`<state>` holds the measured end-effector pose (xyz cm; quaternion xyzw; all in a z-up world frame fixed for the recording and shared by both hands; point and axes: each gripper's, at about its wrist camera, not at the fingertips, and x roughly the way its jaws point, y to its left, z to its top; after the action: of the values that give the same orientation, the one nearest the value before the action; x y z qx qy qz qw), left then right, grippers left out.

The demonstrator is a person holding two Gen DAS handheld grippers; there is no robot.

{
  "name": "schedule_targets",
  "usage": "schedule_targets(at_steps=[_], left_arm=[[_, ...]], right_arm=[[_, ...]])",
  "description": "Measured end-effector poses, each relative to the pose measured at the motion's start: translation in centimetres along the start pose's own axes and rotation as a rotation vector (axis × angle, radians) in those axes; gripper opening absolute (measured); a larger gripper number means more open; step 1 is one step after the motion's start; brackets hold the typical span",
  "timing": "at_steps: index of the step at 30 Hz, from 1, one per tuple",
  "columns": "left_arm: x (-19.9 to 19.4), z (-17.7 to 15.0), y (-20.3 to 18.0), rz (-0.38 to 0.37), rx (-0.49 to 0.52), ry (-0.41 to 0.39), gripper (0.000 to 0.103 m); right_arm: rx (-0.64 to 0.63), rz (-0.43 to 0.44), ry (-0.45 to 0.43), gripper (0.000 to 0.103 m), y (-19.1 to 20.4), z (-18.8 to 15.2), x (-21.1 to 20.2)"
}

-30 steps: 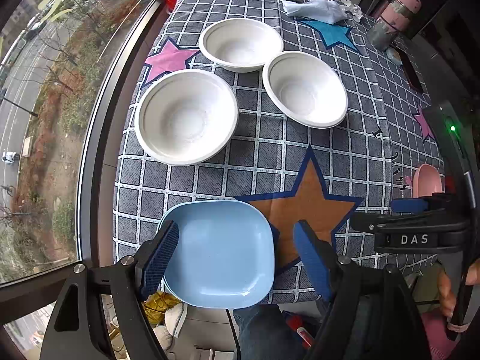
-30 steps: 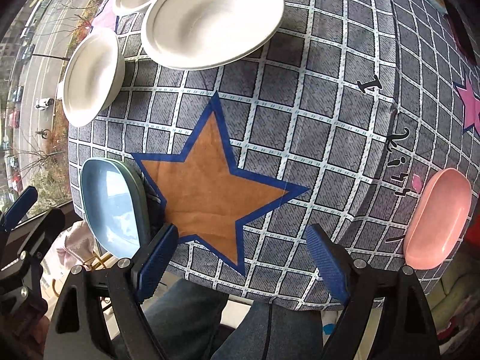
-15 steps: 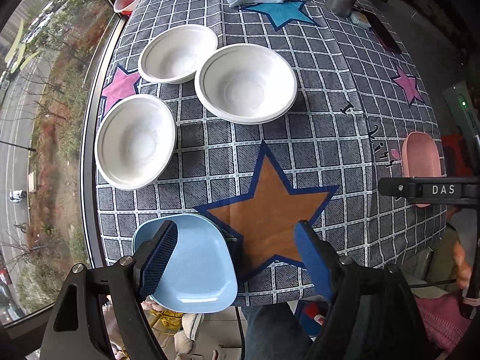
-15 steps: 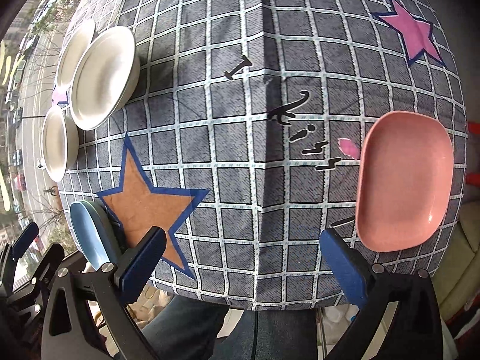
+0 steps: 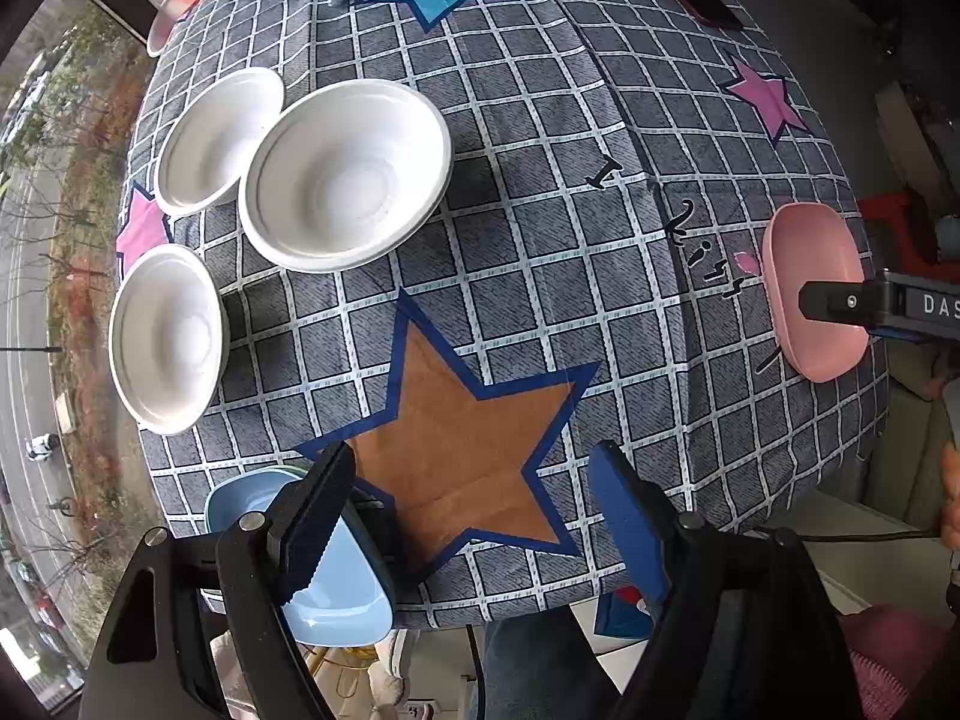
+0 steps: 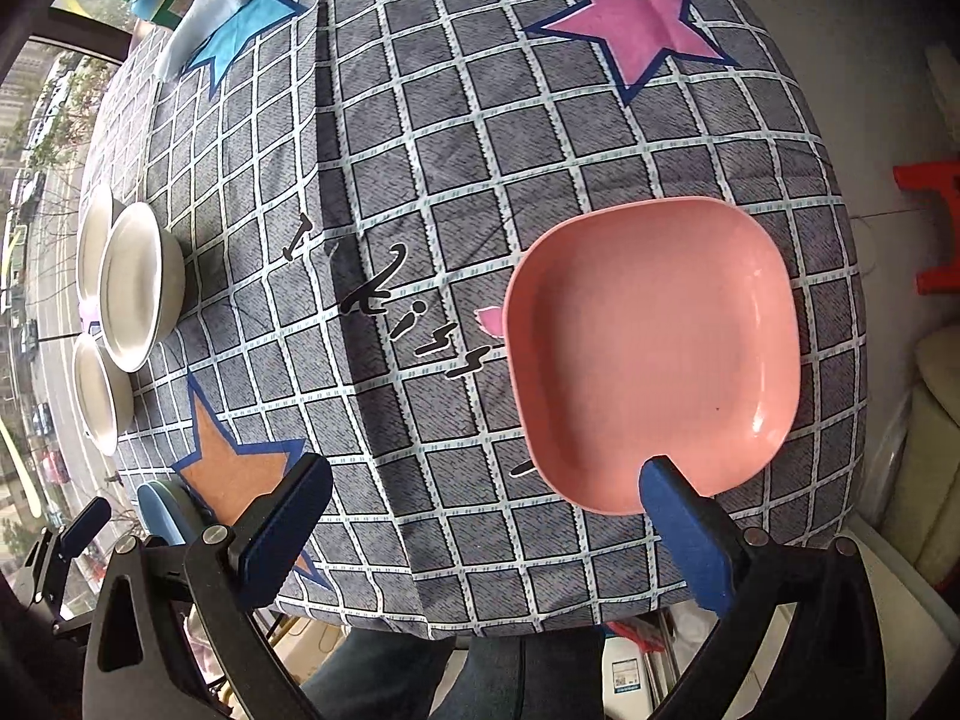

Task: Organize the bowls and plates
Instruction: 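Move the right tool to the pink plate and grasp its rim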

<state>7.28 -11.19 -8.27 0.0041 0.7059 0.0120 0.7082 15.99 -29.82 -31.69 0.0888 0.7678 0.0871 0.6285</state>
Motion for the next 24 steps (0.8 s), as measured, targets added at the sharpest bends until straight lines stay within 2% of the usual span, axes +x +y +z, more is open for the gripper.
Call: schedule_targets(at_steps=[10, 14, 17, 24], left_arm=[[2.8, 4.0, -7.4, -0.049, 0.046, 0.054, 0.083], [3.7, 6.0, -10.7, -0.053, 0.070, 0.048, 0.083], [4.6, 7.4, -12.9, -0.065, 0.069, 0.052, 0.083], [7.6, 8.6, -16.8, -0.054, 0.071, 0.084, 0.083]], right_arm=[[0.092, -0.107, -0.030, 0.103, -8.6, -0.6, -0.7], [0.091, -0.152, -0.031, 0.103, -11.3, 0.1, -0.5], [0.046, -0.176, -0.027, 0.103, -12.4, 1.3, 0.0], [-0.178, -0.208, -0.029, 0.103, -11.6, 4.1, 1.7]])
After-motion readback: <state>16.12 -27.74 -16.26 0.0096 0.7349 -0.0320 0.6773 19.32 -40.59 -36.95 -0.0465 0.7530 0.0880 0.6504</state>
